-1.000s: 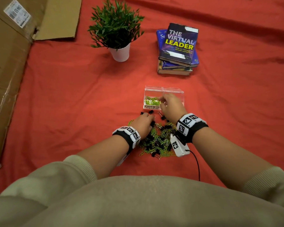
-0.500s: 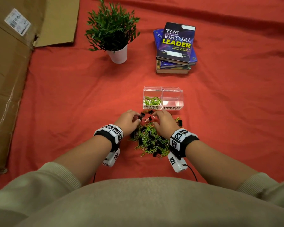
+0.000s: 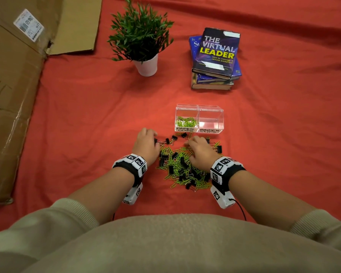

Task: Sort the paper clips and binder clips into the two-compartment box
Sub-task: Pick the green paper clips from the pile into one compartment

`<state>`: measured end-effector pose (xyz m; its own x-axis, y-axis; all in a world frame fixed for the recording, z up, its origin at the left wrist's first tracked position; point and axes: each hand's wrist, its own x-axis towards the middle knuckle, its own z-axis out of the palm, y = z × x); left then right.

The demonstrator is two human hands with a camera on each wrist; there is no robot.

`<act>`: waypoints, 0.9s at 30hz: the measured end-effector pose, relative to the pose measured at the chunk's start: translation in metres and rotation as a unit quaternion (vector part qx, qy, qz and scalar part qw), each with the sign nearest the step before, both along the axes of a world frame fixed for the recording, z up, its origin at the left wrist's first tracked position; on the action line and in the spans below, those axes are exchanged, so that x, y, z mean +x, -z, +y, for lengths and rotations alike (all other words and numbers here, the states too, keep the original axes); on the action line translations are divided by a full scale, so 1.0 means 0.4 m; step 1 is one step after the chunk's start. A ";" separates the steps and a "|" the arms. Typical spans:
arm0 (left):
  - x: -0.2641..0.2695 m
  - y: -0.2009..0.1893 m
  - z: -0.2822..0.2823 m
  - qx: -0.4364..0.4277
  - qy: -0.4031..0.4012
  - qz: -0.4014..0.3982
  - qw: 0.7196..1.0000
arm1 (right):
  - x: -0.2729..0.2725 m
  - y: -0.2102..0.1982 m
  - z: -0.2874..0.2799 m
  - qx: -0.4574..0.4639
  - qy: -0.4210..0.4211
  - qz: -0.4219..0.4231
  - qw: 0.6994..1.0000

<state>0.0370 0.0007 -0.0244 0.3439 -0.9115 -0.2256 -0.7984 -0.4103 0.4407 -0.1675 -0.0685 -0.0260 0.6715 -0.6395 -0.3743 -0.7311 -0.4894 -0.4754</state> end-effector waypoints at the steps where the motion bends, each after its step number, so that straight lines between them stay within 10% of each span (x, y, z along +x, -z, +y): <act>1: -0.012 -0.002 0.001 0.006 0.014 -0.007 1.000 | 0.005 -0.002 0.004 -0.001 -0.025 0.011 1.000; 20: -0.086 0.001 -0.019 0.096 0.045 0.056 0.993 | 0.001 -0.022 0.003 0.117 0.088 0.039 0.988; 27: -0.091 0.009 -0.027 0.082 -0.032 0.194 0.977 | -0.005 -0.102 -0.076 0.183 0.107 -0.001 0.977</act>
<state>0.0008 -0.0102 -0.0279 0.2593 -0.8317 -0.4909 -0.5546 -0.5444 0.6294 -0.1695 -0.0990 0.0150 0.5374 -0.5894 -0.6032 -0.7972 -0.1219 -0.5912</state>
